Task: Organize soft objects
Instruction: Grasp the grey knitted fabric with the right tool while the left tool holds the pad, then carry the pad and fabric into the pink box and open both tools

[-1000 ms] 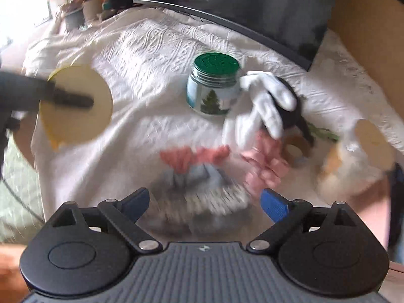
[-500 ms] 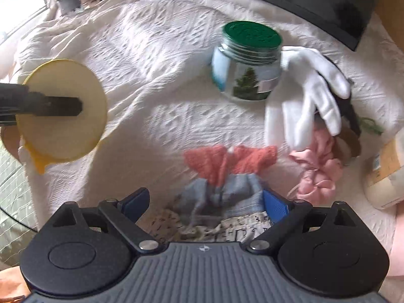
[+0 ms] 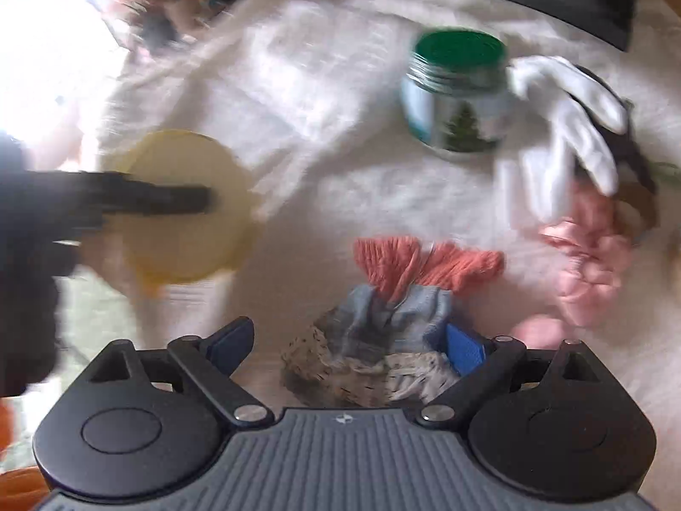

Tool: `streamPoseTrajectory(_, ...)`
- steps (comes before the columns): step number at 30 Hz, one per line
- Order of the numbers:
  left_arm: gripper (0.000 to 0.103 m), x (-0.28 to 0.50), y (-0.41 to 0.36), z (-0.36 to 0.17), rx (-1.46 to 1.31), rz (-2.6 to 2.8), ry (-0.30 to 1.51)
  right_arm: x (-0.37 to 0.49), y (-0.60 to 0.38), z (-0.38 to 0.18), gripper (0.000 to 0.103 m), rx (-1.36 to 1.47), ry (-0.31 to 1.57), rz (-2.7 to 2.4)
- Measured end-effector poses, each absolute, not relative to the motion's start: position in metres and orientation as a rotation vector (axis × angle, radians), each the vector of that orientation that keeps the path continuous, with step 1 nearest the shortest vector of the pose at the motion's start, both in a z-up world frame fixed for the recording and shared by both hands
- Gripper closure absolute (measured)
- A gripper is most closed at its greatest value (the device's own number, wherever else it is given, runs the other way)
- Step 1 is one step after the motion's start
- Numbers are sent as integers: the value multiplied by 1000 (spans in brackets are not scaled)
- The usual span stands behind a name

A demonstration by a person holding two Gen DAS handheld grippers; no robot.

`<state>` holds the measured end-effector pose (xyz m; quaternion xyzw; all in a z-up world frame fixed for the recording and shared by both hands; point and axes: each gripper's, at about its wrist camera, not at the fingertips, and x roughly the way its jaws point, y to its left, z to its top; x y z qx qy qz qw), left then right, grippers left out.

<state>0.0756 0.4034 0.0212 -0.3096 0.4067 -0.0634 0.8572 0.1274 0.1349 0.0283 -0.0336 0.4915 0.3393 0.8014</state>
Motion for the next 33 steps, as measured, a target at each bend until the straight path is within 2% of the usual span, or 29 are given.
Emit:
streamPoseTrajectory(6, 85, 76, 403, 19, -644, -136, 864, 126, 125, 41, 8, -97, 930, 567)
streamPoseTrajectory(8, 84, 76, 403, 18, -638, -131, 868, 134, 124, 33, 12, -92, 965, 544)
streamPoseTrajectory(12, 85, 77, 403, 19, -633, -136, 862, 133, 136, 18, 13, -93, 1001, 547)
streamPoseTrajectory(13, 85, 77, 402, 20, -629, -137, 860, 130, 142, 15, 17, -120, 994, 548)
streamPoseTrajectory(14, 85, 77, 401, 21, -625, -139, 858, 126, 147, 13, 26, -147, 986, 546)
streamPoseTrajectory(15, 85, 77, 400, 22, -621, -142, 858, 124, 151, 11, 31, -182, 977, 531)
streamPoseTrajectory(17, 85, 78, 398, 25, -610, -151, 855, 118, 155, 15, 58, -237, 953, 525)
streamPoseTrajectory(20, 85, 83, 393, 33, -600, -187, 851, 115, 143, 29, 70, -200, 956, 551)
streamPoseTrajectory(25, 85, 106, 380, 64, -616, -280, 803, 117, 121, 70, 73, -148, 894, 520)
streamPoseTrajectory(33, 85, 181, 310, 152, -558, -476, 665, 129, 52, 168, 73, -128, 663, 382)
